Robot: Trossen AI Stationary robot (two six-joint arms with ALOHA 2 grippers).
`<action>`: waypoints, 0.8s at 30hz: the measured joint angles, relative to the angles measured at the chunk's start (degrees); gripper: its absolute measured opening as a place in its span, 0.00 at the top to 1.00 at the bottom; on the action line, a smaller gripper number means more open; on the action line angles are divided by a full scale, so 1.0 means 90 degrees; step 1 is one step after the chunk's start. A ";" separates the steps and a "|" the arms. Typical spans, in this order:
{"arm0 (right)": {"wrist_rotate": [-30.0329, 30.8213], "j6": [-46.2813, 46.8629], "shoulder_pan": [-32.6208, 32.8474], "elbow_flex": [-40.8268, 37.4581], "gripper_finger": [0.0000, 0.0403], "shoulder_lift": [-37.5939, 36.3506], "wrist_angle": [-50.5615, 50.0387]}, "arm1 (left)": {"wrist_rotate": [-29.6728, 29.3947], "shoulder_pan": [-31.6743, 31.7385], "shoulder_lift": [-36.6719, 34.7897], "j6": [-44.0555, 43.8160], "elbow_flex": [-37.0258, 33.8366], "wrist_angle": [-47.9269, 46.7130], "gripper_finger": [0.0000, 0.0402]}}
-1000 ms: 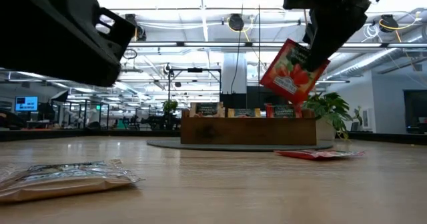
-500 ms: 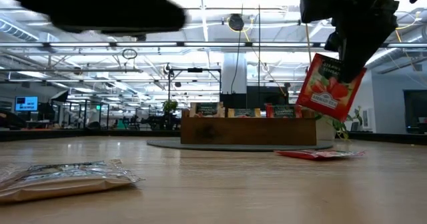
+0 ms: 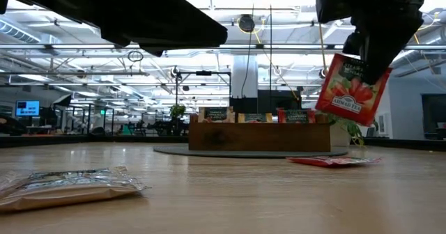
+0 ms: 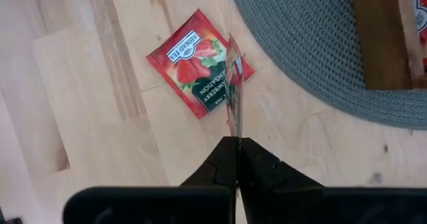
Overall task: Pick & Place Tea
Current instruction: Put the top red tea bag into the right slot of the wooden organizer
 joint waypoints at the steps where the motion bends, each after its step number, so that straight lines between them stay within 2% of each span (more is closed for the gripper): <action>1: 0.0010 0.0000 0.0021 0.0000 1.00 0.0000 0.0002 | 0.0001 0.0000 0.0000 0.0033 0.0000 -0.0002 0.94; 8: 0.0165 -0.0028 0.0072 0.0000 1.00 0.0000 0.0002 | 0.0003 0.0000 0.0000 0.0042 0.0000 -0.0006 0.87; 18: 0.0163 -0.0304 0.0109 0.0000 1.00 0.0000 0.0000 | 0.0006 0.0000 0.0000 0.0013 0.0000 -0.0009 0.86; 24: -0.0160 -0.0704 -0.0688 0.0146 1.00 0.0010 -0.0741 | 0.0008 0.0000 0.0002 -0.0040 0.0000 -0.0013 0.86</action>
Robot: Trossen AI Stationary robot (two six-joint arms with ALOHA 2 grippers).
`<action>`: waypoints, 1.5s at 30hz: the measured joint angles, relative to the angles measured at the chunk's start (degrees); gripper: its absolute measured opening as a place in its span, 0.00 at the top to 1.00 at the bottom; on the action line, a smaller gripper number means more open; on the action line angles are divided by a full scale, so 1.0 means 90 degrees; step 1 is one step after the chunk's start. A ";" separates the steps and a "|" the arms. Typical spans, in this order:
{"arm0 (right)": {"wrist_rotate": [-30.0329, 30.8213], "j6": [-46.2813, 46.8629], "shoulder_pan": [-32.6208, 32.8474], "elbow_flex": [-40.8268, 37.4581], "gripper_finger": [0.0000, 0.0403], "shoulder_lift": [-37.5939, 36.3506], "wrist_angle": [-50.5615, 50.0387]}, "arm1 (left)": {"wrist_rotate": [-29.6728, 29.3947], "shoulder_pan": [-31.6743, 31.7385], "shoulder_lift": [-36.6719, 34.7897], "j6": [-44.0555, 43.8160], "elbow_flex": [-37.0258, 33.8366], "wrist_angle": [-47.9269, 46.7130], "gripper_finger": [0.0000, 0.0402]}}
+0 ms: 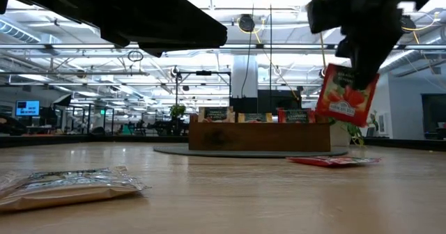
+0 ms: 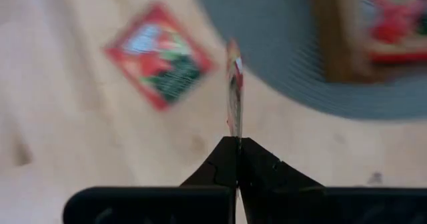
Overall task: Pick & Place Tea
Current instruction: Put the top red tea bag into the right slot of the wooden organizer
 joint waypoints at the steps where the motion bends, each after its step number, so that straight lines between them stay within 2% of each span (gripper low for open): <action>1: -0.0037 -0.0160 -0.0183 0.0074 1.00 0.0000 -0.0207 | 0.0000 0.0000 0.0000 0.0000 0.0000 0.0000 0.86; 5: -0.0027 -0.1115 -0.0975 0.0494 1.00 0.0000 -0.0979 | 0.0001 0.0022 0.0000 0.0016 0.0000 0.0000 0.86; 9: -0.0001 -0.1957 -0.1668 0.1015 1.00 0.0113 -0.1263 | 0.0000 0.0094 0.0000 0.0148 0.0000 -0.0040 0.86; 17: -0.0018 -0.2940 -0.2266 0.2186 1.00 0.1188 -0.1755 | 0.0000 0.0236 0.0000 0.0124 0.0000 -0.0445 0.86; 22: 0.0022 -0.3230 -0.2416 0.2515 1.00 0.2149 -0.2467 | -0.0002 0.0250 0.0000 0.0080 0.0000 -0.0521 0.86; 26: 0.0203 -0.3245 -0.2460 0.2525 1.00 0.2510 -0.2501 | 0.0000 0.0245 0.0000 0.0082 0.0000 -0.0559 0.86; 41: 0.0182 -0.3518 -0.2536 0.2532 1.00 0.2543 -0.1952 | -0.0002 0.0245 0.0000 -0.0029 0.0000 -0.0649 0.86; 45: 0.0165 -0.3512 -0.2565 0.2532 0.97 0.2543 -0.1762 | -0.0001 0.0245 0.0000 -0.0066 0.0000 -0.0655 0.86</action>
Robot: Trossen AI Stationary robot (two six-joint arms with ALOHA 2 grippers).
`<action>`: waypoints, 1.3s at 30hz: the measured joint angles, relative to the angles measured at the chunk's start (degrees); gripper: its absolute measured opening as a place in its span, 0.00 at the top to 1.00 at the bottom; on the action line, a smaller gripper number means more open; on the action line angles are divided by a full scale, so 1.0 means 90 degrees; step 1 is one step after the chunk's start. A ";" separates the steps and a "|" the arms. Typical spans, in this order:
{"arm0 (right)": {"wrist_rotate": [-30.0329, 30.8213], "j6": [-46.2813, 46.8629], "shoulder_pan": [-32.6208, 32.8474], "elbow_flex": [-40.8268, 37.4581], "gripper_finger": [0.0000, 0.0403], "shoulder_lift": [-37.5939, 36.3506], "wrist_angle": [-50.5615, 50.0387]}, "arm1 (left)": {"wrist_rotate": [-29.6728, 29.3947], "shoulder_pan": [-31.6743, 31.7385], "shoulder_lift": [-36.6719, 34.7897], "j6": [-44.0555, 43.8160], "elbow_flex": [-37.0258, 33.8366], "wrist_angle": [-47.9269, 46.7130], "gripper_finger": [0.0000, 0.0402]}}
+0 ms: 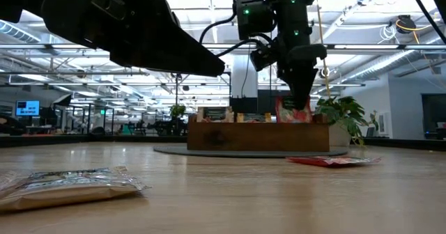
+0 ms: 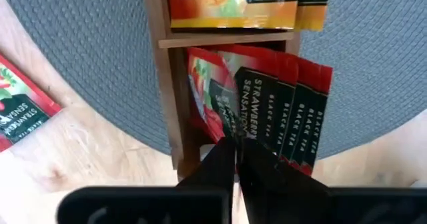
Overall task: Pick & Place Tea
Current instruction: Put the top red tea bag into the right slot of the wooden organizer, then adjust the red tea bag on the table
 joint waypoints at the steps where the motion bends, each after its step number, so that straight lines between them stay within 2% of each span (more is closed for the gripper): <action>1: 0.0002 0.0000 0.0000 0.0000 0.96 0.0000 0.0006 | 0.0000 0.0000 0.0000 -0.0010 0.0000 -0.0004 0.86; 8: 0.0021 0.0029 0.0005 0.0000 0.84 -0.0133 -0.0079 | -0.0001 0.0000 0.0000 -0.0012 0.0000 -0.0028 0.86; 11: 0.0314 0.0057 0.0005 0.0036 0.80 -0.0280 -0.0207 | -0.0001 0.0000 0.0000 0.0003 0.0000 -0.0060 0.86; 15: 0.0856 0.0654 0.0109 0.0041 0.78 -0.0871 -0.0280 | -0.0004 0.0000 0.0000 0.0005 0.0002 -0.0079 0.86; 18: 0.1173 0.1101 0.0564 -0.0178 0.79 -0.1590 0.0180 | -0.0004 0.0000 0.0000 0.0003 0.0002 -0.0152 0.86; 21: 0.1317 0.1370 0.1383 -0.0989 0.83 -0.2436 0.1617 | -0.0004 0.0000 0.0001 -0.0034 0.0002 -0.0279 0.86; 24: 0.1309 0.1357 0.2301 -0.2243 0.89 -0.3077 0.3998 | -0.0004 0.0000 0.0002 -0.0105 0.0002 -0.0356 0.86; 27: 0.1387 0.1331 0.3055 -0.3581 0.96 -0.3324 0.6314 | 0.0109 0.0016 0.0002 0.0055 0.0002 -0.0352 0.86; 29: 0.1705 0.1340 0.3412 -0.4319 0.99 -0.3284 0.7370 | 0.0289 0.0061 0.0002 0.0250 0.0002 -0.0337 0.86; 34: 0.2453 0.1700 0.3835 -0.5525 0.99 -0.2877 0.9132 | 0.0287 0.0323 0.0005 0.0306 0.0002 0.0315 0.86; 39: 0.2318 0.1064 0.4047 -0.5851 0.99 -0.2751 1.0178 | 0.0348 0.0813 0.0005 -0.0018 0.0005 0.0879 0.86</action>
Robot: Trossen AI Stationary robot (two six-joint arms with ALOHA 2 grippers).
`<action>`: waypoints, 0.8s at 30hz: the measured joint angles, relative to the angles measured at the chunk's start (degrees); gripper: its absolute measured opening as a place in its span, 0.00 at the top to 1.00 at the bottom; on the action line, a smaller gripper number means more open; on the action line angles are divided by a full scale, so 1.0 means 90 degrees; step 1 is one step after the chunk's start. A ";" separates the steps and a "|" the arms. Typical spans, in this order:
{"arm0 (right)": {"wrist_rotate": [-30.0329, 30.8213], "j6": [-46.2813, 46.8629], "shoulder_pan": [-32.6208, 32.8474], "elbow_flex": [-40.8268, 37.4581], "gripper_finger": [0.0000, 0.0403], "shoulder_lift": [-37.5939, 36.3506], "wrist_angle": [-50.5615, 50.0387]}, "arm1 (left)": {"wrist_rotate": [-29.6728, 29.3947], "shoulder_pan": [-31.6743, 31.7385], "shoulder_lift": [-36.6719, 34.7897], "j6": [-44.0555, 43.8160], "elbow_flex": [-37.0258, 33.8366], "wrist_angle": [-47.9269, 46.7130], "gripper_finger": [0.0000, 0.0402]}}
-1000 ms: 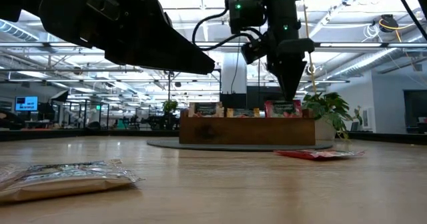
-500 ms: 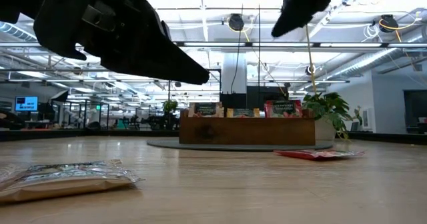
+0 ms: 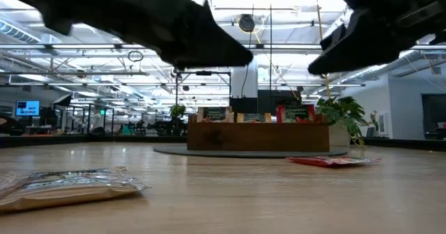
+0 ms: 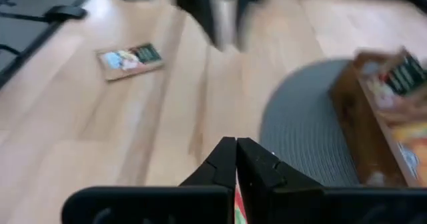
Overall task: Pick & Place Tea
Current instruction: Adjust the red tea bag on the table
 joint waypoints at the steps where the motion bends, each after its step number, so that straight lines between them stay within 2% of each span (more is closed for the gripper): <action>1: -0.0010 -0.0116 0.0054 -0.0002 0.99 0.0002 0.0071 | 0.0051 0.0060 0.0000 -0.0210 0.0000 -0.0039 0.86; 4: -0.0007 -0.0365 0.0168 -0.0002 1.00 0.0001 0.0078 | 0.0418 0.0112 0.0000 -0.0756 0.0005 -0.0494 0.86; 8: -0.0011 -0.0679 0.0212 -0.0004 1.00 0.0002 0.0211 | 0.0650 0.0060 0.0068 -0.0830 -0.0006 -0.1224 0.86; 10: -0.0137 -0.0727 0.0212 -0.0004 1.00 0.0002 0.0287 | 0.0649 0.0024 0.0068 -0.0702 -0.0004 -0.1210 0.86; 15: -0.0972 -0.0736 0.0111 -0.0004 1.00 0.0019 0.0335 | 0.0734 -0.0095 0.0066 -0.0443 -0.0002 -0.1220 0.86; 22: -0.1002 -0.0688 0.0103 -0.0006 0.99 0.0355 0.0392 | 0.0757 -0.0061 0.0066 -0.0717 -0.0002 -0.1167 0.86; 24: -0.1015 -0.0654 0.0103 -0.0006 0.99 0.0460 0.0386 | 0.1036 -0.0047 0.0066 -0.0920 -0.0002 -0.1108 0.86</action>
